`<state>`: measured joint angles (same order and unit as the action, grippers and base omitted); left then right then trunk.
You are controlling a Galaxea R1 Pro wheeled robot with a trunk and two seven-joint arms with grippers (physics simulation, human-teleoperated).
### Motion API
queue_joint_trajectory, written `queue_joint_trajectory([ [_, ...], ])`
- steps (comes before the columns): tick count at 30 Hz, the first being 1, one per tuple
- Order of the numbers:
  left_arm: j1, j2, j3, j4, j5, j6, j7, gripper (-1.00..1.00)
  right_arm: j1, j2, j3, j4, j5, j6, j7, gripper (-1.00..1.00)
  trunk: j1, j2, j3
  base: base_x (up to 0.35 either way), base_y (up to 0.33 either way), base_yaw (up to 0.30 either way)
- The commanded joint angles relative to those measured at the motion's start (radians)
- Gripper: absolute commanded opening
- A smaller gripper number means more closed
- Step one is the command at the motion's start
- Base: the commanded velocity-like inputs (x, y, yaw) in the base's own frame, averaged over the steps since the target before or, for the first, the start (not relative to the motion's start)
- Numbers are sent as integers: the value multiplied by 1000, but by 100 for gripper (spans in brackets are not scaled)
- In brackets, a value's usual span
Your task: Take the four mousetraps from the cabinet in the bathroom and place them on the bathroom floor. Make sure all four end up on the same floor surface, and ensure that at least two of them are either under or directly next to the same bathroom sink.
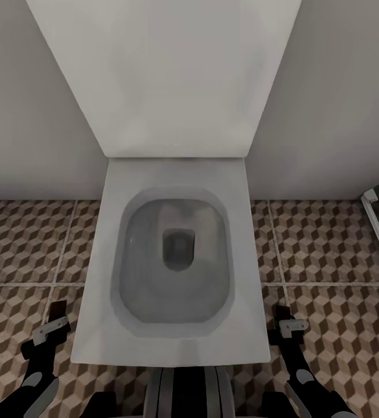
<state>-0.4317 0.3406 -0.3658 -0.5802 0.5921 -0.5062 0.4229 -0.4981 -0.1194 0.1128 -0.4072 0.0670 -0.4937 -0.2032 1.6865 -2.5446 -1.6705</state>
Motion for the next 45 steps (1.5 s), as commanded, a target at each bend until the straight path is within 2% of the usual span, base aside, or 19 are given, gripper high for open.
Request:
queue_joint_trajectory([
  [1,0,1,-9,-1,4,-3,12,-100,0,-1,5,1,5,0,-7,-100,0,0,0,0,0,0],
  [21,-1,1,-7,-1,5,-5,10,-100,0,-1,5,1,5,-2,-7,-100,0,0,0,-19,0,0],
  [24,-1,1,-6,-1,4,-5,16,-100,0,-1,5,1,5,-2,-7,-100,1,-1,-12,0,0,0],
  [36,-1,1,-5,-1,5,-5,16,-100,0,-2,4,1,5,-2,-8,-100,1,-1,-12,0,0,0],
  [39,-1,1,-5,-1,4,-5,16,-100,0,-3,-14,1,5,-2,-8,-100,1,-1,-12,0,0,0],
  [41,-1,1,-5,-1,4,-5,16,-100,0,-3,-46,0,8,-2,-8,-100,1,-1,-12,0,0,0],
  [45,-1,1,-5,-1,4,-5,16,-100,0,-3,-53,0,10,-2,-7,-100,1,-1,-12,0,0,0],
])
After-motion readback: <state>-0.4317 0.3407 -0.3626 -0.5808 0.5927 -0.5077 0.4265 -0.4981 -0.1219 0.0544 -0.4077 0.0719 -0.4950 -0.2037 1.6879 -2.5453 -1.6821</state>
